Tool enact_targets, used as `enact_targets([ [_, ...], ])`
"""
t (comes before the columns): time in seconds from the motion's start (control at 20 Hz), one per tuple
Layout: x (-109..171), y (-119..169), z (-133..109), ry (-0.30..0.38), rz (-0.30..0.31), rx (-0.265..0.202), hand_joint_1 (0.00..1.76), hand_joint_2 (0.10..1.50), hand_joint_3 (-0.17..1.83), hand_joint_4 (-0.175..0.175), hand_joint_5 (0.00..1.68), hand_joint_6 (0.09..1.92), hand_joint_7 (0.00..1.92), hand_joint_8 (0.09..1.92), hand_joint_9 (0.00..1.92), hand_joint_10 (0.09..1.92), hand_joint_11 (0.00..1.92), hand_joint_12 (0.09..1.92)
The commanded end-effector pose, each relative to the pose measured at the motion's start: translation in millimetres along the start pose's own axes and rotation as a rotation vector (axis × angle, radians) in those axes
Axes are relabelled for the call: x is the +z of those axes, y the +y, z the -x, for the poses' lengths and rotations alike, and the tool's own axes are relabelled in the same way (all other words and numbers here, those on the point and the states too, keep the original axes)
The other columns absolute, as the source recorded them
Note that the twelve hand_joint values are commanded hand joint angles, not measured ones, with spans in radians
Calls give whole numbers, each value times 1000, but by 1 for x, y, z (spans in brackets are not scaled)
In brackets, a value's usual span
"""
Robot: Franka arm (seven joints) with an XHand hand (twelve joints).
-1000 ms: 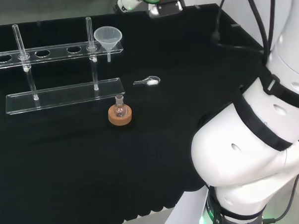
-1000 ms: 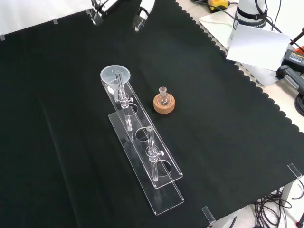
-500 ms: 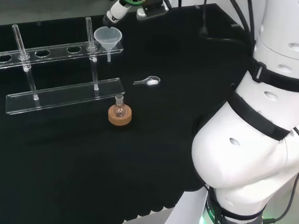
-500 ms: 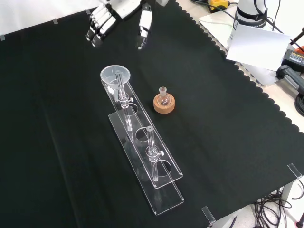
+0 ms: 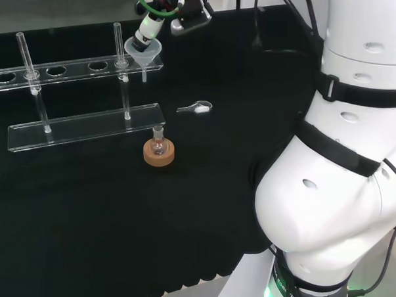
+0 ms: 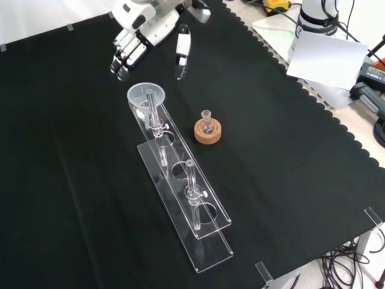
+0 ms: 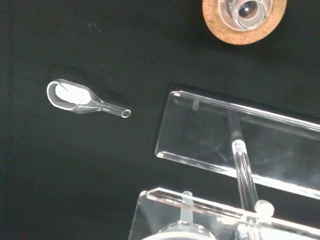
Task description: Pick up the funnel from the transparent funnel stand.
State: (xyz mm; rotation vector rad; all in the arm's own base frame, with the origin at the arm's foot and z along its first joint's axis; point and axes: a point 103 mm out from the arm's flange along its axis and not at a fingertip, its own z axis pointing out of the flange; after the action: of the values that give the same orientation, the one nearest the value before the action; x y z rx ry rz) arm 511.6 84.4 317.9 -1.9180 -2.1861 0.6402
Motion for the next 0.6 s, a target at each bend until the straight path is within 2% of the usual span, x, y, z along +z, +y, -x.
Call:
enact_targets([
  [0.05,7,12,-13,-64,-25,0,578,885,-175,55,0,87,0,87,0,520,67,1568],
  [0.35,12,24,-16,-67,-35,-10,588,875,-175,56,0,87,0,87,0,486,65,1564],
  [0.6,16,30,-15,-69,-38,-23,572,866,-175,55,0,87,0,87,0,582,71,1571],
])
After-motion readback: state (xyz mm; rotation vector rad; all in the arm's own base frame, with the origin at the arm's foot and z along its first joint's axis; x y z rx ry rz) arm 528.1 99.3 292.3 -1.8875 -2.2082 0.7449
